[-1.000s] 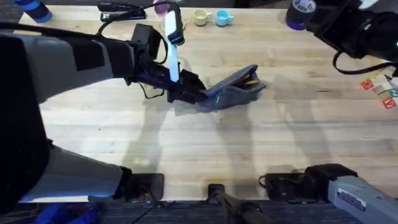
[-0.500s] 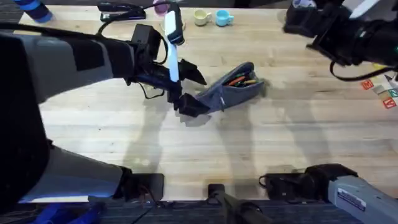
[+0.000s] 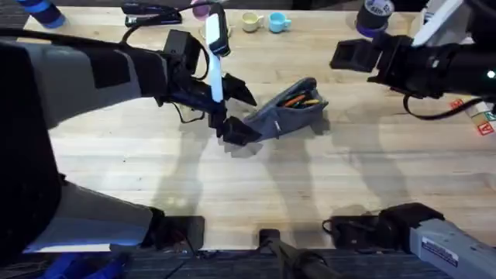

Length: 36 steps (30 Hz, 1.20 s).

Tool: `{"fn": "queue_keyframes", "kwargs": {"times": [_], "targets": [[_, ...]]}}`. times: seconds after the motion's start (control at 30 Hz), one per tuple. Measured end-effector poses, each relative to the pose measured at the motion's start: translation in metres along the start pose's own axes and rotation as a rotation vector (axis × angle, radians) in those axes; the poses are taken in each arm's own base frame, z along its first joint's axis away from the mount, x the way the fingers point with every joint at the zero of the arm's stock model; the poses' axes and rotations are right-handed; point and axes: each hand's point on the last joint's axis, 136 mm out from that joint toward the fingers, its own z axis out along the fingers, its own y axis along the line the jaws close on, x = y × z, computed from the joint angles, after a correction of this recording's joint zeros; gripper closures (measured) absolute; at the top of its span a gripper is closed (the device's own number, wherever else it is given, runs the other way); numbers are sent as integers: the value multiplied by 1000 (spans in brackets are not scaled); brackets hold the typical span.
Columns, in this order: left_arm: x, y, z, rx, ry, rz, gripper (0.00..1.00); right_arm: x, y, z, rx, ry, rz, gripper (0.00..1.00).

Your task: Unzip the bag, pick up the pens from the table one at a time and place them inside, then zip the bag closed.

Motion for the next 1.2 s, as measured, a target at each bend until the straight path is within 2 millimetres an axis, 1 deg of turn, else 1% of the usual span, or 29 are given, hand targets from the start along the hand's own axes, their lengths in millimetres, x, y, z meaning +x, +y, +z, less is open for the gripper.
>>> {"fn": "queue_keyframes", "kwargs": {"times": [0.13,0.27,0.37,0.5,0.63,0.7,0.83,0.93,1.03,1.2], "targets": [[5,-3,-1,5,27,-35,7,8,16,-14,-27,-16,-104,5],[2,-5,-11,-18,69,-52,7,21,23,-28,-41,-10,-166,4],[-7,-5,-23,-59,105,-36,7,31,26,-33,-46,11,-196,4],[-27,-3,-40,-123,131,15,7,50,33,-38,-65,68,-244,4],[-43,-4,-54,-174,134,56,7,71,45,-40,-101,128,-310,4],[-46,-4,-61,-193,130,63,7,81,54,-43,-130,152,-349,4],[-42,-6,-72,-217,140,29,7,97,72,-47,-191,183,-409,4],[-34,-9,-78,-216,156,-22,7,107,81,-51,-227,202,-449,5],[-29,-12,-82,-213,164,-64,7,113,87,-53,-244,213,-459,4],[-25,-11,-86,-218,166,-90,8,114,88,-54,-245,218,-435,4]]}}
